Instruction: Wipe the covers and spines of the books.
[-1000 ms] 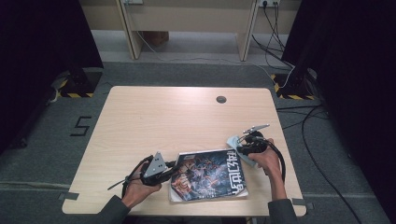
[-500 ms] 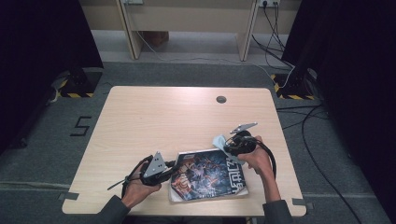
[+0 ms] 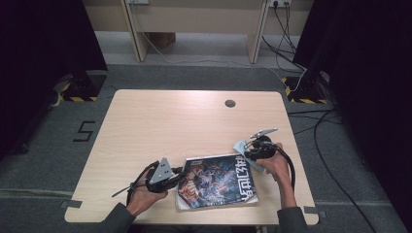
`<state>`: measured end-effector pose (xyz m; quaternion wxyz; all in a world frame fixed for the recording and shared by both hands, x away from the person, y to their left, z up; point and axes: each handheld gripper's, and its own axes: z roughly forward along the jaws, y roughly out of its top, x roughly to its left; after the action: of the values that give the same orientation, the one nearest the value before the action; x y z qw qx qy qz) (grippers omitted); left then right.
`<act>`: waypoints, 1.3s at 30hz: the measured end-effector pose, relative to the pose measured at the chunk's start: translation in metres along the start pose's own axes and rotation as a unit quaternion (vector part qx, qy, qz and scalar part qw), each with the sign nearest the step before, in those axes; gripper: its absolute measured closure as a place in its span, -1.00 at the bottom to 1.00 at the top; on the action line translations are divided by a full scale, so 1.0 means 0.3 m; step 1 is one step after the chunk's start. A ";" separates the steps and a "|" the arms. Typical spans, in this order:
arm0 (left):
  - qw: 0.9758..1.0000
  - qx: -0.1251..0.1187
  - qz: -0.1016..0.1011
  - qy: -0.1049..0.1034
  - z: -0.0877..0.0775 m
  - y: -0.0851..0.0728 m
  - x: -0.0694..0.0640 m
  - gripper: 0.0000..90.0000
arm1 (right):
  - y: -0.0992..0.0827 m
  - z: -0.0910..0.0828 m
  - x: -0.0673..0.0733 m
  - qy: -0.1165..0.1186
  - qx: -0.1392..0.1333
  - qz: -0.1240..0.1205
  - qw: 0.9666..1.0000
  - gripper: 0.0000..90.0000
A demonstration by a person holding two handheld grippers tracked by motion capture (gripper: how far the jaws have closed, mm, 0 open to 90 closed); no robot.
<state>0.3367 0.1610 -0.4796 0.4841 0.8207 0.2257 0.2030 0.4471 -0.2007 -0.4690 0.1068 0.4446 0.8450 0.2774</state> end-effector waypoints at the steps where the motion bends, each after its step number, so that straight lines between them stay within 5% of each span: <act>1: 1.000 0.001 0.000 0.001 -0.001 0.000 0.000 0.79 | 0.005 -0.004 0.012 0.006 -0.003 -0.004 1.000 0.75; 9: 1.000 0.004 -0.003 0.001 0.002 -0.005 0.006 0.78 | 0.067 -0.022 0.149 0.027 -0.019 -0.055 0.998 0.75; 15: 1.000 0.002 -0.002 0.004 0.002 -0.005 0.006 0.78 | 0.110 -0.046 0.254 0.053 -0.042 -0.093 0.993 0.75; 31: 0.999 0.006 0.029 0.018 0.014 0.001 -0.016 0.78 | 0.196 -0.116 0.527 0.105 -0.082 -0.191 0.972 0.74; 39: 0.999 0.005 0.034 0.017 0.015 0.005 -0.023 0.78 | 0.202 -0.128 0.553 0.115 -0.083 -0.199 0.970 0.74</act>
<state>0.3338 0.1533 -0.4811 0.4684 0.8269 0.2069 0.2326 0.3761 -0.0532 -0.3923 0.0982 0.2225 0.8970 0.3690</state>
